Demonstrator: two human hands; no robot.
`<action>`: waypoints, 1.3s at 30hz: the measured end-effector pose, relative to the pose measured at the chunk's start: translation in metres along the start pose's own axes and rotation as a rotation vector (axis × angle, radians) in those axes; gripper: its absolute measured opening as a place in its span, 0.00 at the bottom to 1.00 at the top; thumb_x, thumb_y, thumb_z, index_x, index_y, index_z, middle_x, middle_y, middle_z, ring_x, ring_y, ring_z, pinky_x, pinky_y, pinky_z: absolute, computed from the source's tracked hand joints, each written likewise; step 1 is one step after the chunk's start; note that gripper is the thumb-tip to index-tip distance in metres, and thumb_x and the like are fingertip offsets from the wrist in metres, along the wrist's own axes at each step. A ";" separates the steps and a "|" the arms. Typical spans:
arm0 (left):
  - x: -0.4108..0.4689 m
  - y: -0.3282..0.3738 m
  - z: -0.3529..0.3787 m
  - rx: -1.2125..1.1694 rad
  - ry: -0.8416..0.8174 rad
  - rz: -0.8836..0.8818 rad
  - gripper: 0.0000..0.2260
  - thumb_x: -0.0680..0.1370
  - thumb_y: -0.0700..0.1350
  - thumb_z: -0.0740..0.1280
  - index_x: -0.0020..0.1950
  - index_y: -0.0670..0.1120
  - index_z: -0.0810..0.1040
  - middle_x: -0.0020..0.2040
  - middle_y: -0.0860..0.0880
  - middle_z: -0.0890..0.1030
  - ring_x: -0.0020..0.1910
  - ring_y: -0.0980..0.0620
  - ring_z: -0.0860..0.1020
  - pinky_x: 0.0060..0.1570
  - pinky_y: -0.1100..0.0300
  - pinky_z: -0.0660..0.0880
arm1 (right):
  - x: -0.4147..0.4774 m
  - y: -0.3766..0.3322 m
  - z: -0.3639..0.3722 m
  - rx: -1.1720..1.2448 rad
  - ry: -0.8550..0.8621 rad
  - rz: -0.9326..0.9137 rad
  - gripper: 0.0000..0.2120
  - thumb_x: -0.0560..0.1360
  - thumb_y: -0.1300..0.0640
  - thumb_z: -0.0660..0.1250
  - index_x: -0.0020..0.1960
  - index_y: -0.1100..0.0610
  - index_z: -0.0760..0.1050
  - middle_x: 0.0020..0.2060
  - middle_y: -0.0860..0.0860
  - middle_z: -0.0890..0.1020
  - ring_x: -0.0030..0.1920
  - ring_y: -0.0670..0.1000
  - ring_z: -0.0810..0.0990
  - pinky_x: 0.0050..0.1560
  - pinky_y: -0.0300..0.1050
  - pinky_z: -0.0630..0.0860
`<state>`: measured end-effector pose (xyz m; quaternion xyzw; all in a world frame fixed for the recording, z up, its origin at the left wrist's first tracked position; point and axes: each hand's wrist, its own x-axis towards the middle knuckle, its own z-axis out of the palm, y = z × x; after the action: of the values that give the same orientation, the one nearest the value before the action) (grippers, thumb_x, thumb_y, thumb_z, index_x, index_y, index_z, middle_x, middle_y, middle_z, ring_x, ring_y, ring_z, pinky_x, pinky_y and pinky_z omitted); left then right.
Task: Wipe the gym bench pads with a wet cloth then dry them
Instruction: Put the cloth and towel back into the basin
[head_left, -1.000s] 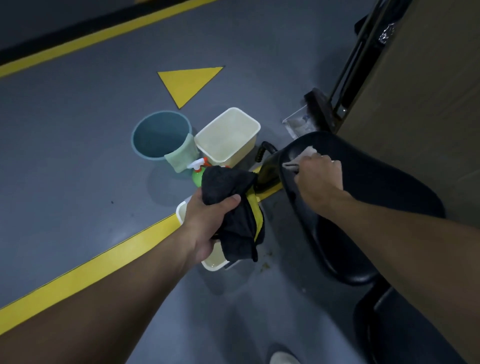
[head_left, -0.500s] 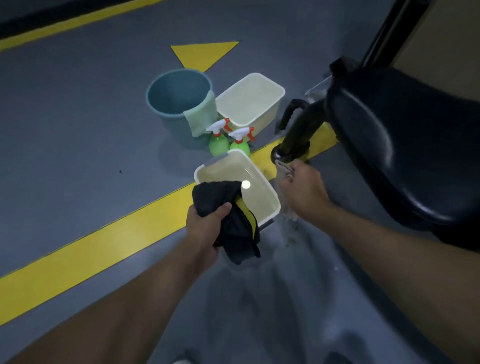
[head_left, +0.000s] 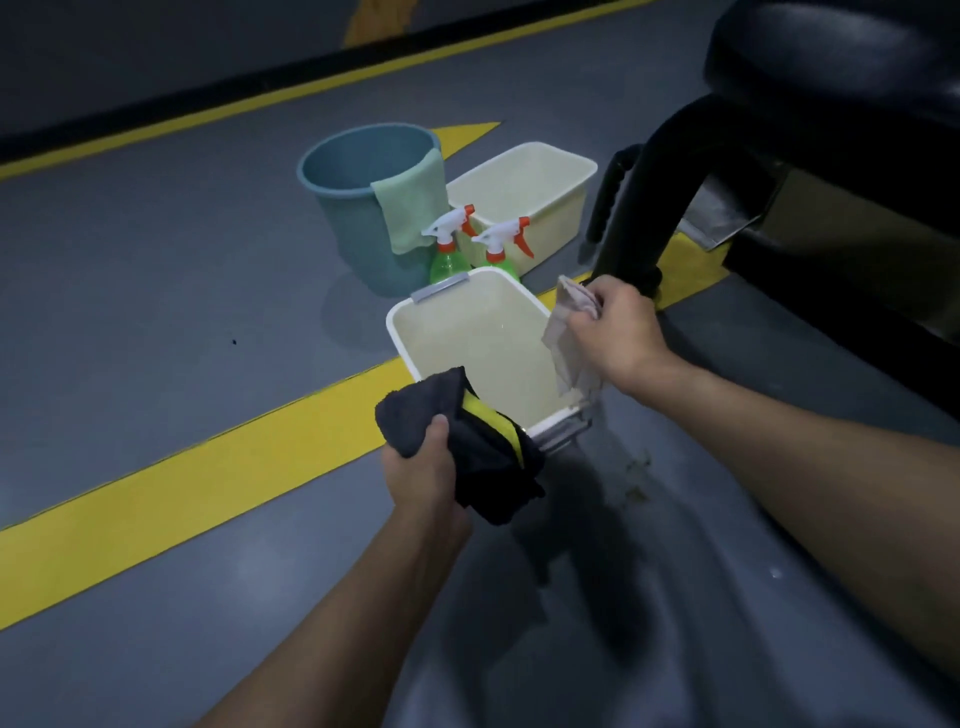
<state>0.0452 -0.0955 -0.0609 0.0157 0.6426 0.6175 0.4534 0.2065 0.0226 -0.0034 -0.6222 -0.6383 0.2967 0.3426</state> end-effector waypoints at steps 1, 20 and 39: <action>-0.001 -0.001 0.002 -0.069 -0.023 -0.019 0.09 0.77 0.44 0.72 0.52 0.54 0.74 0.54 0.46 0.82 0.52 0.42 0.82 0.54 0.40 0.79 | 0.002 0.001 -0.002 0.047 0.021 0.004 0.03 0.76 0.58 0.64 0.44 0.57 0.73 0.36 0.51 0.76 0.37 0.52 0.74 0.39 0.45 0.70; -0.002 0.006 0.011 0.184 0.091 -0.056 0.35 0.70 0.49 0.76 0.69 0.43 0.60 0.59 0.41 0.76 0.52 0.40 0.79 0.50 0.46 0.80 | -0.001 0.027 -0.007 0.434 -0.135 0.419 0.12 0.75 0.70 0.60 0.54 0.61 0.77 0.43 0.58 0.80 0.41 0.55 0.79 0.40 0.47 0.77; 0.024 0.010 0.030 1.354 0.065 0.782 0.14 0.79 0.56 0.63 0.62 0.52 0.72 0.60 0.46 0.69 0.63 0.43 0.65 0.55 0.45 0.61 | -0.005 0.077 0.013 0.432 0.064 0.566 0.09 0.74 0.68 0.68 0.38 0.60 0.73 0.44 0.62 0.81 0.43 0.59 0.81 0.37 0.48 0.78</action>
<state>0.0438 -0.0557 -0.0616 0.4961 0.8401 0.2061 0.0756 0.2417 0.0217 -0.0736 -0.6967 -0.3521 0.4882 0.3902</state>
